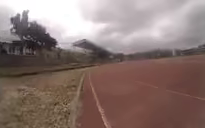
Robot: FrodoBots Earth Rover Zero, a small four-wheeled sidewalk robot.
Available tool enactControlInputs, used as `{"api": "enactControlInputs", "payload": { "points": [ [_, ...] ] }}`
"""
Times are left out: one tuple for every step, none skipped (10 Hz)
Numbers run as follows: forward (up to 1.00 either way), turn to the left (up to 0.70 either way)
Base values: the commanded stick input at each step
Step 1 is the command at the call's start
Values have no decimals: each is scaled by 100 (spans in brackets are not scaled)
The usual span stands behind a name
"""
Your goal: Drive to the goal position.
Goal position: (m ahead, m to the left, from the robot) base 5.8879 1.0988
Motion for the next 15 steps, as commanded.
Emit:
{"api": "enactControlInputs", "payload": {
  "points": [
    [70, 0],
    [70, 0],
    [70, 0],
    [70, 0],
    [70, 0],
    [70, 0],
    [70, 0],
    [70, 0],
    [70, 0],
    [70, 0],
    [70, 0],
    [70, 0],
    [70, 0],
    [70, 0],
    [70, 0]
  ]
}}
